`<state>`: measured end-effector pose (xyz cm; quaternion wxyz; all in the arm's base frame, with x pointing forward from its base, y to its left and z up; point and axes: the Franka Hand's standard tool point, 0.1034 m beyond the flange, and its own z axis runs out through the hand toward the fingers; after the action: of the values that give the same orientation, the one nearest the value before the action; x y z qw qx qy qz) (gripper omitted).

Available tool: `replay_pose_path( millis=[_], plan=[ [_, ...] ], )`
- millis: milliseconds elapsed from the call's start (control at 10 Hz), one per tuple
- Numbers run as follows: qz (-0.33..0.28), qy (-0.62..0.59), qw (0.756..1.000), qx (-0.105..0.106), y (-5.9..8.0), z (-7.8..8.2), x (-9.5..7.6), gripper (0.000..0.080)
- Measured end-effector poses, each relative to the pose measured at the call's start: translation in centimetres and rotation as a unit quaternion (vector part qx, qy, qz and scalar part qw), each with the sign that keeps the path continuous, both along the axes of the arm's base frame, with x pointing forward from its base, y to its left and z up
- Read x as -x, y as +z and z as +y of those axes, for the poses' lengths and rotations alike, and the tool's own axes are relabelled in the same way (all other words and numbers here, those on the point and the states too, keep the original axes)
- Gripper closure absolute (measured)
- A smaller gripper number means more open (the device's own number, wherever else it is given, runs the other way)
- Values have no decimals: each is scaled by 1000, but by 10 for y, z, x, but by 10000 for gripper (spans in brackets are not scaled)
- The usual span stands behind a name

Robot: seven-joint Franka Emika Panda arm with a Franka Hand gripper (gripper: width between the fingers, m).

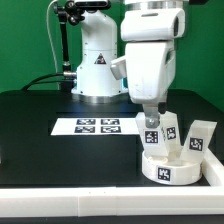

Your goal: Assemble stool

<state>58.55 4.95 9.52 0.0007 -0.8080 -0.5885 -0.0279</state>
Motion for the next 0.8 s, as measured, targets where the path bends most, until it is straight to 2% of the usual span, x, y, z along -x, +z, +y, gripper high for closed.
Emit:
replay_pose_path(
  millis=[400, 500, 600, 700, 800],
  plan=[
    [6, -8, 1000, -1, -7, 3, 2, 177],
    [7, -8, 1000, -1, -7, 3, 2, 356],
    [7, -8, 1000, -1, -7, 2, 2, 356],
    [7, -9, 1000, -1, -7, 2, 2, 462],
    [7, -10, 1000, -1, -7, 2, 2, 462]
  ],
)
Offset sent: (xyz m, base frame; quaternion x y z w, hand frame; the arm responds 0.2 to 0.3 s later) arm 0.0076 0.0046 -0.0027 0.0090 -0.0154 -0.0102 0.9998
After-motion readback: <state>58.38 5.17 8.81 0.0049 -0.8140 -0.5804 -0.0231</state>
